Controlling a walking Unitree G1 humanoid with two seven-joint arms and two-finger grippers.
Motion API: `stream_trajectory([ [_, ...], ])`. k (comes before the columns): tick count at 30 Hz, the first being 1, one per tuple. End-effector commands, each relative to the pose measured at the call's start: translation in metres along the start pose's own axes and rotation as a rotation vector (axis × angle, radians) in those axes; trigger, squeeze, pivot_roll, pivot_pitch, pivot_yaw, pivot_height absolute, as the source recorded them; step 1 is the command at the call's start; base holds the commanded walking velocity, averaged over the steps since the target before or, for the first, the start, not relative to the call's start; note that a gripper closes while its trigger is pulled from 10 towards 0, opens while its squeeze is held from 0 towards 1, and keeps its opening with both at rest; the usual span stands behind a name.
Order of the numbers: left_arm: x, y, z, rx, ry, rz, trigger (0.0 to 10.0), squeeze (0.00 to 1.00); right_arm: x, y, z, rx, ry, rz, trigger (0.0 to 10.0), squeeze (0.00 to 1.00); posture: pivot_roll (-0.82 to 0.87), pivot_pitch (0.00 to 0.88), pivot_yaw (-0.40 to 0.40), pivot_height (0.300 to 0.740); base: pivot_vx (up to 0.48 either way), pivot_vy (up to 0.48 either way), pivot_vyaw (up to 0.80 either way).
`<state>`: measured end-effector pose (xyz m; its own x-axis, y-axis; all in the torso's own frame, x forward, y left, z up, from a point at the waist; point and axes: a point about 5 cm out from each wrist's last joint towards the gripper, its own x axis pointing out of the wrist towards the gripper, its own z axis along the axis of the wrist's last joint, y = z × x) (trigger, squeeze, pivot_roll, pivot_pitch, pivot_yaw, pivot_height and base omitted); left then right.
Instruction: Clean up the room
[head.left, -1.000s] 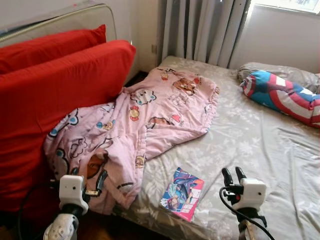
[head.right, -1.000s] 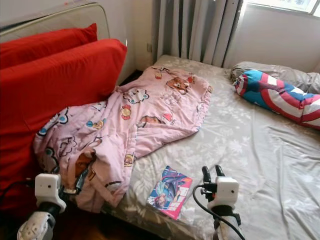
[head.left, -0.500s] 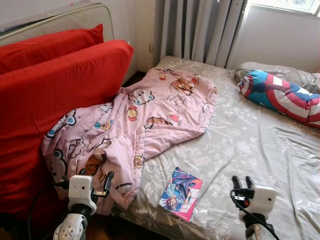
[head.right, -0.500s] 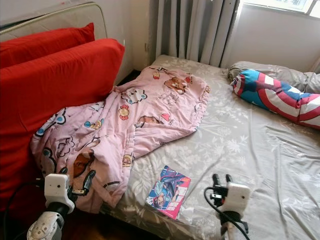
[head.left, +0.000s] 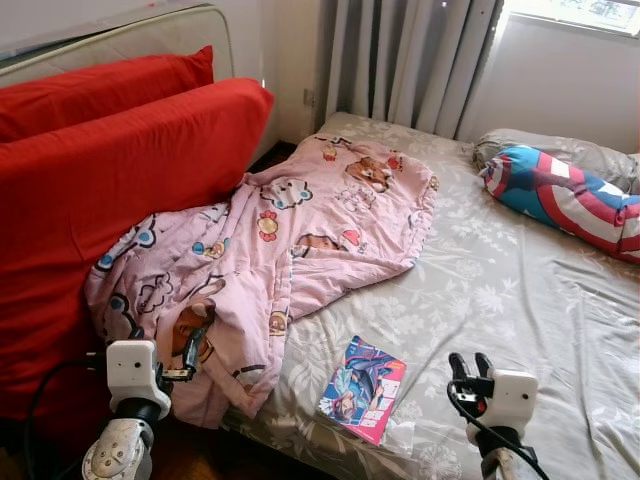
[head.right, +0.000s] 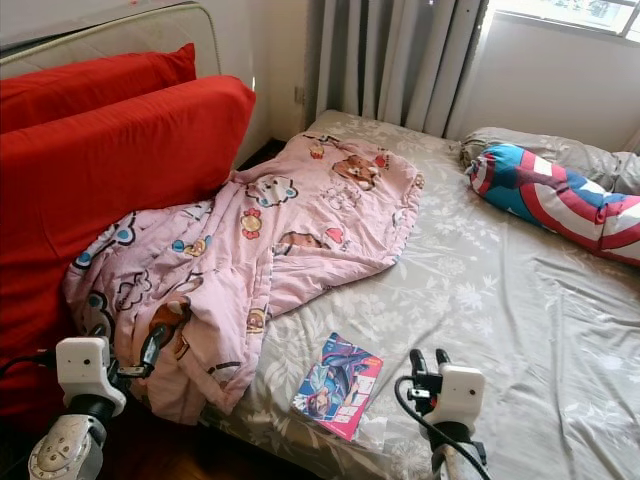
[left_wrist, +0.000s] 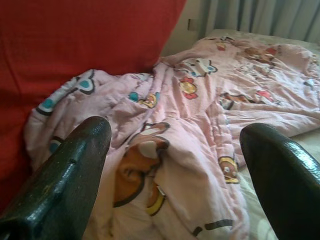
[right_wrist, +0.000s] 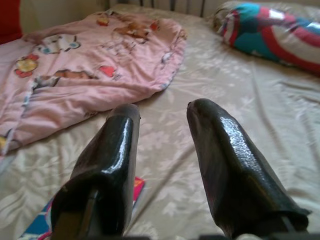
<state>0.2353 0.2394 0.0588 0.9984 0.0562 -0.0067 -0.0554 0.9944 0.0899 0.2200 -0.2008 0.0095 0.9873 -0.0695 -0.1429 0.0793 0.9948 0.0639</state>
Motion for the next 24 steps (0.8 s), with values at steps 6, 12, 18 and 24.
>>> stream_trajectory([
  [6, 0.000, -0.021, -0.006, -0.034, 0.046, -0.084, 10.0, 0.00, -0.002, -0.007, 0.002, -0.023, -0.004, -0.012, 10.0, 0.00, 0.00, 0.000, -0.065, 0.740, 0.000, 0.000, 0.00],
  [12, 0.003, -0.024, -0.008, -0.051, 0.051, -0.068, 10.0, 0.00, -0.004, -0.013, 0.006, -0.021, -0.010, -0.046, 10.0, 0.00, -0.02, 0.000, -0.078, 0.740, 0.000, 0.000, 0.00],
  [18, 0.005, -0.030, -0.005, -0.062, 0.039, -0.069, 10.0, 0.00, -0.003, -0.018, 0.001, -0.029, 0.040, -0.048, 10.0, 0.00, 0.00, 0.000, -0.083, 0.735, 0.000, 0.000, 0.00],
  [24, 0.002, -0.025, -0.003, -0.054, 0.040, -0.062, 10.0, 0.00, 0.001, -0.009, -0.002, -0.024, 0.051, -0.040, 10.0, 0.00, 0.02, 0.000, -0.062, 0.700, 0.000, 0.000, 0.00],
])
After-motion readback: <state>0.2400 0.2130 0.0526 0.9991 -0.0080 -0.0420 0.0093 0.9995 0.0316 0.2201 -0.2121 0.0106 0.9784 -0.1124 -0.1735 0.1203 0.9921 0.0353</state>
